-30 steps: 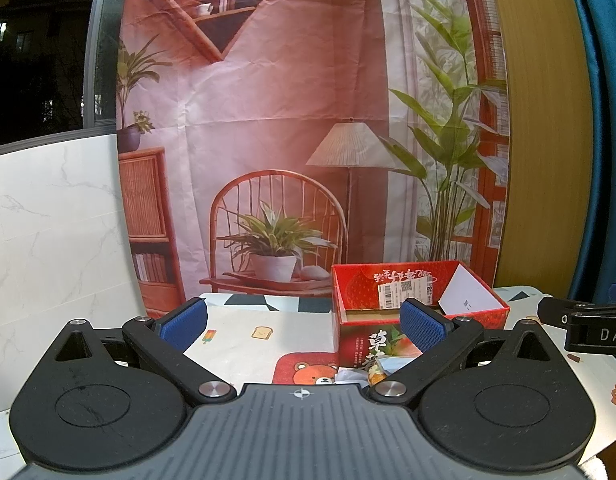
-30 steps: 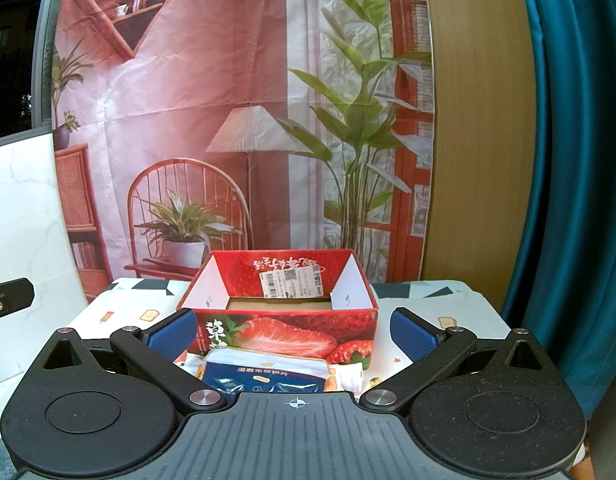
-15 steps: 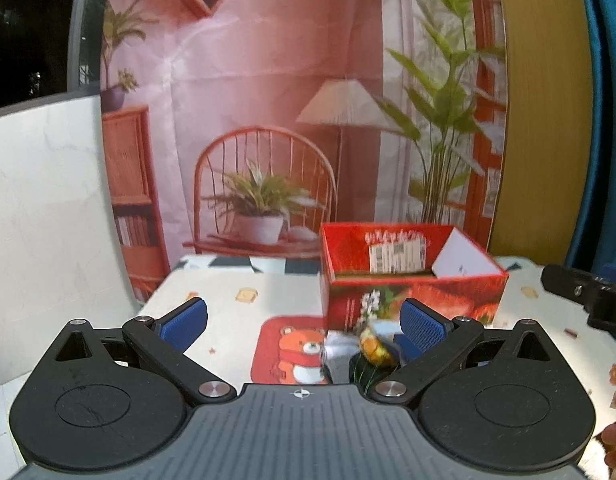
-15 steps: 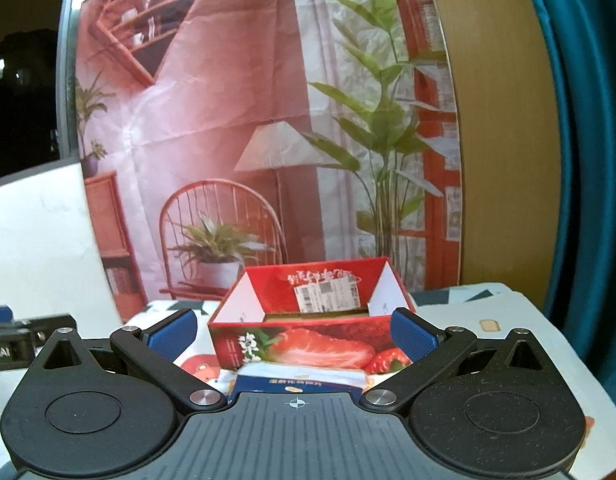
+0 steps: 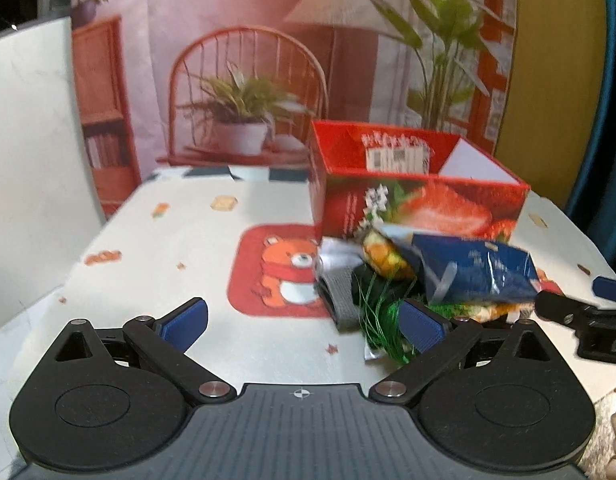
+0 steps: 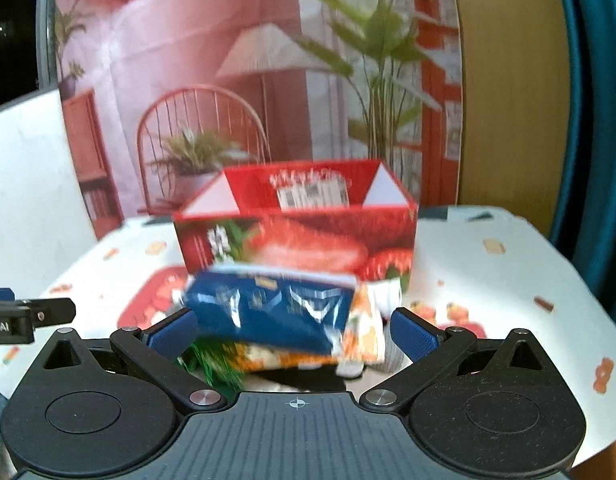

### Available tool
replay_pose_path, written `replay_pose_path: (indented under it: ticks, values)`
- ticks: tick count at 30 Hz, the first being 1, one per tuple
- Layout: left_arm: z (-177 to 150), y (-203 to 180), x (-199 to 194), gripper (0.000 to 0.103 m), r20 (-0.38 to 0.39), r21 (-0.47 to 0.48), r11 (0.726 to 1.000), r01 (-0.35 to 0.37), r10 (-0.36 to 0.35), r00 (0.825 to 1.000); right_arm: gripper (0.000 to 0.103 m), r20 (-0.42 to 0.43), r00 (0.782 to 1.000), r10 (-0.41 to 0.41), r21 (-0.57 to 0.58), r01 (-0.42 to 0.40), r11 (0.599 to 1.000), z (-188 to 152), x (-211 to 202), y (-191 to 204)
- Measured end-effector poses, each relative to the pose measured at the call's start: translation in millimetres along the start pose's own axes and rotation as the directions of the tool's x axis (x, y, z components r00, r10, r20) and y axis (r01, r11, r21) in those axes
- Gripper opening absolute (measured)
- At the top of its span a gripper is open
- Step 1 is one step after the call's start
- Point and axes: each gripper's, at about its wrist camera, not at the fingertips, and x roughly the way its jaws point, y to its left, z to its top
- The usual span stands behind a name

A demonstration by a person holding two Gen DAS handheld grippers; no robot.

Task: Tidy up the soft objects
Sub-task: 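Move the left tool down toward the green tasseled plush on the pile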

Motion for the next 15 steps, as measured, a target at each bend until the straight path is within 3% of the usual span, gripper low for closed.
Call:
replay_pose_path:
  ticks: [3,8,15]
  values:
    - [-6,-3,10,0.1,-0.032,0.0,1.0,0.021,-0.021,0.999,0.103,-0.047,0.999,-0.01,-0.02,0.009,1.0,-13,17,-1]
    - [-12,-3,28,0.099,-0.089,-0.002,0.999,0.046,-0.046,0.995,0.102,-0.112,0.993,0.045,-0.079,-0.054,0.995,-31,35,12]
    - [-21,-6,45,0.094,-0.143,-0.009,0.997,0.082,-0.083,0.986,0.088,-0.201,0.971,0.128,-0.122,-0.155,0.98,-46,53,28]
